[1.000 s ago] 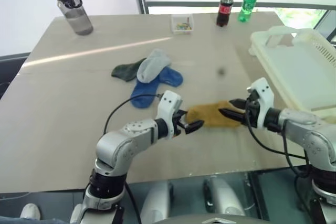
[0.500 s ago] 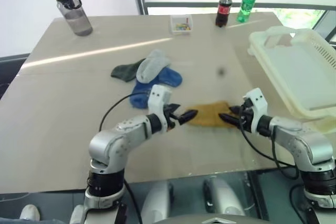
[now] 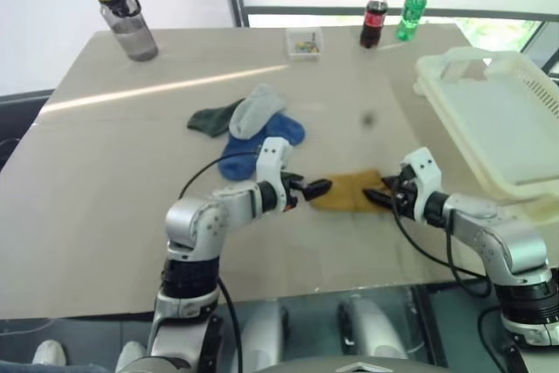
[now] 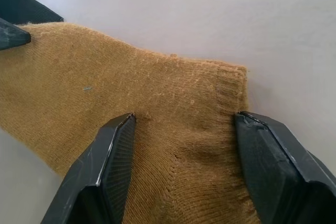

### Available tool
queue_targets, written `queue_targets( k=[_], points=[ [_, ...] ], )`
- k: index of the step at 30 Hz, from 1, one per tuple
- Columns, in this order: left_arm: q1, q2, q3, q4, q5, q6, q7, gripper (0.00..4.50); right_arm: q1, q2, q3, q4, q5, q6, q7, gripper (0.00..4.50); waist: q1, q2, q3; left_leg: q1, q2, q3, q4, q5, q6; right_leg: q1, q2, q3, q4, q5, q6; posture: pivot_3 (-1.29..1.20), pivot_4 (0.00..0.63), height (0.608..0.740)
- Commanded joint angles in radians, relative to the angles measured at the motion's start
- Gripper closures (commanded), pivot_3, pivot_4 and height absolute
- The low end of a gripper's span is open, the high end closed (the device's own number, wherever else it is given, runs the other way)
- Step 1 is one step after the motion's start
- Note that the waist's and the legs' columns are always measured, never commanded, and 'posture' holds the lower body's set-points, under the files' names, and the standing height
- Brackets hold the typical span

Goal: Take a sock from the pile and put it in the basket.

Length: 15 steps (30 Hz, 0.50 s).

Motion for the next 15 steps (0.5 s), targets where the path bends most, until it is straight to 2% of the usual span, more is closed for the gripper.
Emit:
queue_targets(
  k=[1,8,15],
  points=[
    [0.01,-0.033,-0.043,0.07,-0.048,0.06,-0.058,0.02,0.01,0.011,0.017,-0.01,-0.003,0.005,-0.004,1.43,0.001,0.0,-0.001,0.0,0.0,0.0,0.0,0.0,0.0,0.0,0.0,0.0,0.0,0.0,0.0,0.0,0.15,0.74],
    [-0.034,-0.062,0.04,0.159,-0.159,0.154,-0.149,0.02,0.012,0.017,0.004,-0.024,-0.002,0.014,-0.015,1.43,0.002,0.0,-0.001,0.0,0.0,0.0,0.0,0.0,0.0,0.0,0.0,0.0,-0.001,0.0,0.0,0.0,0.15,0.74],
    [-0.098,-0.127,0.235,0.176,-0.314,0.219,-0.166,0.02,0.02,0.026,0.0,-0.032,-0.002,0.014,-0.028,1.43,-0.002,-0.001,0.0,-0.002,0.0,-0.001,0.0,0.0,0.0,-0.001,0.0,-0.001,-0.001,0.0,0.0,0.0,0.15,0.74]
  ],
)
